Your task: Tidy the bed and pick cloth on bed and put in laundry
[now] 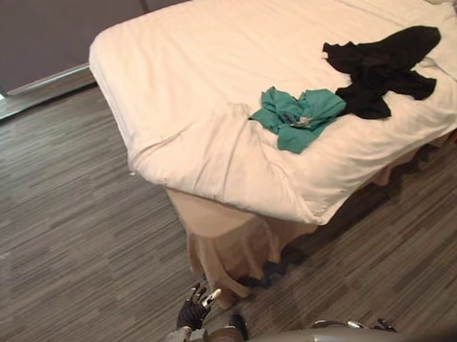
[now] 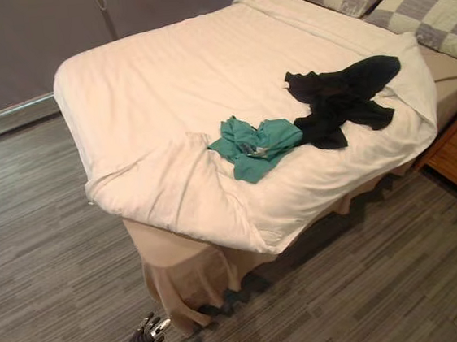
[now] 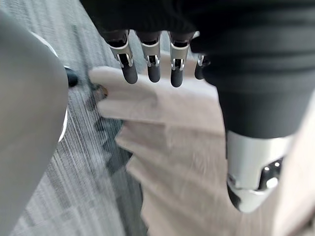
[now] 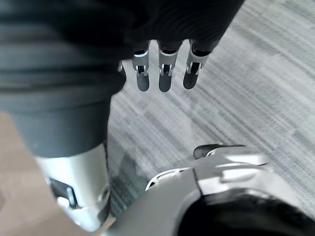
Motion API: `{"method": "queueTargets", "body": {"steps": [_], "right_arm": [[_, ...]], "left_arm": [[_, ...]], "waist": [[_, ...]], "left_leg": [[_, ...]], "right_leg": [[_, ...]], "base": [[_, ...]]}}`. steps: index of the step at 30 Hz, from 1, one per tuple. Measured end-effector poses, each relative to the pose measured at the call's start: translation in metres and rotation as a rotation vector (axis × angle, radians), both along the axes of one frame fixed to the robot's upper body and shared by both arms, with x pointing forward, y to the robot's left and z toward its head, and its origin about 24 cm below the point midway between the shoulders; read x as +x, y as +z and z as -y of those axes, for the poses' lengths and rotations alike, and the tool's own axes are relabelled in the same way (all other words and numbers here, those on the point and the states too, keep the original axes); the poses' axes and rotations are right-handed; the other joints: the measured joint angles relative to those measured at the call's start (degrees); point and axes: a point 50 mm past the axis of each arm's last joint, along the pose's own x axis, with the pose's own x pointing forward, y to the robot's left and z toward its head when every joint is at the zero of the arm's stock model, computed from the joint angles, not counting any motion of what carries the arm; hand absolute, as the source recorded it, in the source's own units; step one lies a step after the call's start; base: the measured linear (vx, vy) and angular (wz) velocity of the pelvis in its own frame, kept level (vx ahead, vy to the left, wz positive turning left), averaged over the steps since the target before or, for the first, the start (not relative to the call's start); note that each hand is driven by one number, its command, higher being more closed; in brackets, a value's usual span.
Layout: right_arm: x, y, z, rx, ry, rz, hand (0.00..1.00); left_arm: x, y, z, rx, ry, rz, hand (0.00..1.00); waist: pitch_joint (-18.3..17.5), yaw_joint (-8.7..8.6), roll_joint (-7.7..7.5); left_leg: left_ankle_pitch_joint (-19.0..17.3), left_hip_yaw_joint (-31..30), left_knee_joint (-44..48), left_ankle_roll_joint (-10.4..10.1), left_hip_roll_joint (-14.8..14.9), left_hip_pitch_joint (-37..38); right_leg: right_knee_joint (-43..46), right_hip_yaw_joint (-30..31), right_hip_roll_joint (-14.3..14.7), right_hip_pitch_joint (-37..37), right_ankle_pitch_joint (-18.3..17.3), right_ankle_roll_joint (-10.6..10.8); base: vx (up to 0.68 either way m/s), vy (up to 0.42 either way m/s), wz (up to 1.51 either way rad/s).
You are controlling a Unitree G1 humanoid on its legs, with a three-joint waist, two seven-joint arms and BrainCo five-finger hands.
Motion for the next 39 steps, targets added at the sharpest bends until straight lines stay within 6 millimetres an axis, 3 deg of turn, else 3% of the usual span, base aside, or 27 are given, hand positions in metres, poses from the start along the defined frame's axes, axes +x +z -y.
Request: {"method": "queueTargets", "body": {"steps": [4,10,12,16,19,21,22,23,24,26,27,29,32,33,34,36,37,39], "right_arm": [[0.004,0.0,0.0,-0.015,0.036,0.002,0.0],[0.002,-0.001,0.001,-0.013,0.028,-0.016,0.0],[-0.003,-0.001,0.004,-0.01,0.004,-0.035,0.0],[-0.005,-0.001,0.009,0.005,-0.016,-0.038,0.0],[-0.006,-0.001,0.009,0.019,-0.025,-0.034,0.0],[-0.009,-0.001,0.009,0.027,-0.042,-0.032,0.0],[-0.01,-0.001,0.01,0.03,-0.053,-0.031,0.0],[-0.014,-0.001,0.009,0.033,-0.066,-0.032,0.0],[-0.016,-0.001,0.009,0.032,-0.071,-0.03,0.0],[-0.018,-0.001,0.009,0.033,-0.096,-0.014,0.0],[-0.018,-0.001,0.009,0.033,-0.103,-0.01,0.0],[-0.018,0.001,0.011,0.022,-0.109,0.004,0.0],[-0.025,0.002,0.015,0.009,-0.131,0.004,0.0],[-0.029,0.003,0.021,-0.006,-0.153,0.003,0.0],[-0.031,0.004,0.024,-0.01,-0.191,0.009,0.0],[-0.033,0.004,0.021,0.001,-0.218,0.01,0.0],[-0.034,0.003,0.019,0.01,-0.23,0.006,0.0],[-0.043,0.002,0.023,0.017,-0.265,-0.028,0.0]], "left_arm": [[-0.015,-0.007,-0.008,-0.062,0.272,-0.098,0.0],[-0.071,-0.015,-0.022,-0.059,0.773,-0.257,0.0],[-0.093,-0.013,-0.034,-0.011,0.945,-0.27,0.0],[-0.105,0.0,-0.066,0.125,1.148,-0.184,0.0],[-0.087,0.021,-0.101,0.235,1.226,-0.028,0.0],[-0.053,0.057,-0.147,0.449,1.137,0.123,0.0],[-0.041,0.069,-0.16,0.513,1.104,0.167,0.0],[-0.018,0.096,-0.183,0.658,1.003,0.239,0.0],[-0.007,0.11,-0.194,0.727,0.953,0.275,0.0],[0.03,0.172,-0.23,0.972,0.801,0.422,0.0],[0.038,0.188,-0.237,1.031,0.766,0.459,0.0],[0.068,0.255,-0.255,1.239,0.637,0.615,0.0],[0.1,0.319,-0.249,1.445,0.437,0.788,0.0],[0.112,0.333,-0.241,1.489,0.364,0.841,0.0],[0.13,0.351,-0.228,1.518,0.284,0.923,0.0],[0.152,0.371,-0.209,1.544,0.193,1.016,0.0],[0.164,0.383,-0.193,1.554,0.11,1.086,0.0],[0.181,0.384,-0.164,1.561,-0.053,1.149,0.0]], "waist": [[0.1,0.2,0.0],[0.5,0.74,0.01],[0.5,1.39,0.13],[0.2,1.73,0.47],[0.3,1.95,1.09],[0.3,2.39,1.05],[0.3,2.62,1.08],[0.2,3.31,1.23],[0.1,3.46,1.23],[-0.7,3.58,1.49],[-0.8,3.57,1.37],[-1.1,3.55,2.14],[-2.1,3.78,4.01],[-2.6,3.94,5.64],[-3.0,3.82,6.38],[-3.2,3.67,5.85],[-3.2,2.94,4.43],[-4.7,1.55,5.6]], "left_leg": [[1.0,-1.5,-1.7,-0.1,-0.1,0.9],[2.3,-4.8,-2.1,0.5,-1.6,-0.5],[2.3,-5.6,-2.1,0.5,-1.9,-1.4],[2.1,-6.5,-2.1,0.9,-2.7,-3.0],[1.5,-6.3,-2.1,1.8,-3.4,-3.5],[0.3,-6.1,-2.1,2.0,-4.2,-3.3],[0.0,-6.0,-2.1,2.1,-4.5,-3.2],[-0.3,-5.7,-2.1,1.9,-4.8,-3.1],[-0.5,-5.5,-2.1,2.0,-4.9,-3.0],[-1.0,-5.1,-2.0,2.3,-5.2,-2.7],[-1.1,-4.7,-1.8,2.4,-5.2,-2.2],[-1.2,-3.3,-1.7,2.4,-4.6,-1.2],[-1.2,-1.9,-1.6,2.4,-2.1,0.2],[-1.2,-2.0,-1.6,2.4,-0.7,0.4],[-1.2,-1.9,-1.6,2.4,0.9,1.2],[-1.6,-1.3,-1.2,1.6,1.5,2.1],[-4.1,-1.5,0.5,-0.5,1.1,2.1],[-6.0,0.1,1.8,-1.2,2.4,2.2]], "right_leg": [[0.0,-0.8,0.1,0.8,0.0,0.1],[-0.7,-3.5,-0.9,0.7,-2.2,1.8],[-0.9,-5.0,-1.1,0.6,-2.7,2.1],[-1.9,-7.0,-1.6,0.8,-2.7,2.5],[-2.8,-7.1,-2.0,0.9,-2.8,2.8],[-3.3,-7.1,-2.9,1.3,-2.8,3.4],[-3.4,-7.1,-3.1,1.7,-2.5,3.3],[-3.4,-6.9,-3.4,1.9,-2.2,3.3],[-3.3,-6.7,-3.6,1.9,-2.2,3.3],[-3.1,-5.9,-3.7,2.0,-1.8,2.7],[-2.9,-5.6,-3.6,2.0,-1.7,2.5],[-1.2,-3.0,-3.2,2.0,-0.5,1.4],[3.7,-0.8,-1.4,0.3,1.9,1.2],[5.6,0.3,-0.7,-1.7,0.6,0.9],[1.5,0.6,0.9,-1.9,-1.0,0.7],[-8.1,0.8,1.8,-2.7,2.7,0.5],[-7.9,1.8,0.9,-4.7,7.4,0.1],[-7.4,3.3,2.4,-4.5,7.1,0.1]], "base": [[0.01,-0.002,0.13],[-0.08,0.008,0.27],[-0.09,0.037,0.39],[-0.02,0.039,0.32],[0.07,0.047,0.07],[0.15,0.042,-0.02],[0.19,0.031,-0.05],[0.17,0.021,-0.06],[0.22,0.026,-0.06],[0.24,0.012,-0.03],[0.22,0.014,-0.04],[0.19,0.049,-0.05],[0.15,0.017,-0.06],[0.17,-0.021,-0.05],[0.14,-0.049,-0.04],[0.09,-0.105,-0.05],[0.1,-0.118,-0.04],[0.11,-0.109,-0.28]]}}
